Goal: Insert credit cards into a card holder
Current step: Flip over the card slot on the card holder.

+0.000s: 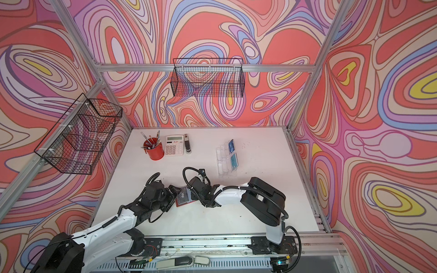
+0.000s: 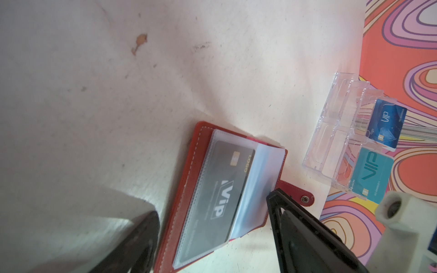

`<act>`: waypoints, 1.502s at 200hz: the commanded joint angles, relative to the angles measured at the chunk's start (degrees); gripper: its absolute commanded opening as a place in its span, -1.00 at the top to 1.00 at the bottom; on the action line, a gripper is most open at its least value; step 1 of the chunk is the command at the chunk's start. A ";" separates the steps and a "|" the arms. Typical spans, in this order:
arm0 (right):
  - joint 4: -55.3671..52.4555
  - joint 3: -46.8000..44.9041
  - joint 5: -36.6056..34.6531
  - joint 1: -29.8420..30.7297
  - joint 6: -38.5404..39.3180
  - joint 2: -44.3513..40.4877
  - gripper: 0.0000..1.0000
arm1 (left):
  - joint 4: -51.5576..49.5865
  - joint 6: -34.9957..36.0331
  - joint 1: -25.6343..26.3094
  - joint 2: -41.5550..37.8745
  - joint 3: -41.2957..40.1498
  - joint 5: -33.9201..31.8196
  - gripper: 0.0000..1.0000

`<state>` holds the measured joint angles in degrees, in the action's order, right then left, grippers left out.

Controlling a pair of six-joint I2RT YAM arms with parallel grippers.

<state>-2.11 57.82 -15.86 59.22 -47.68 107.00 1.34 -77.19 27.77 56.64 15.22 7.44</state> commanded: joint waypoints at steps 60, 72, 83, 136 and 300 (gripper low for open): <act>-3.68 -0.77 -3.32 -0.25 -1.32 0.27 0.33 | -1.86 -0.79 0.10 -0.58 -0.97 -1.11 -0.66; -3.86 -0.78 -3.44 -0.24 -1.36 0.21 0.33 | -1.79 -0.78 0.10 -0.57 -0.95 -1.11 -0.66; -3.87 -0.78 -3.30 -0.24 -1.36 0.13 0.33 | -1.70 -0.78 0.12 -0.49 -0.91 -1.11 -0.66; 2.04 -1.40 4.49 -0.16 -2.58 1.60 0.35 | -0.20 0.07 0.18 0.87 -0.48 -0.20 -0.66; 8.04 1.39 10.43 1.69 -3.38 6.20 0.40 | -11.89 12.91 0.20 8.59 9.75 -0.88 0.36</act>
<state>6.11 59.16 -8.03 60.45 -50.22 110.80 -5.43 -68.88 27.77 63.83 22.35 7.33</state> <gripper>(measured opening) 0.306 0.374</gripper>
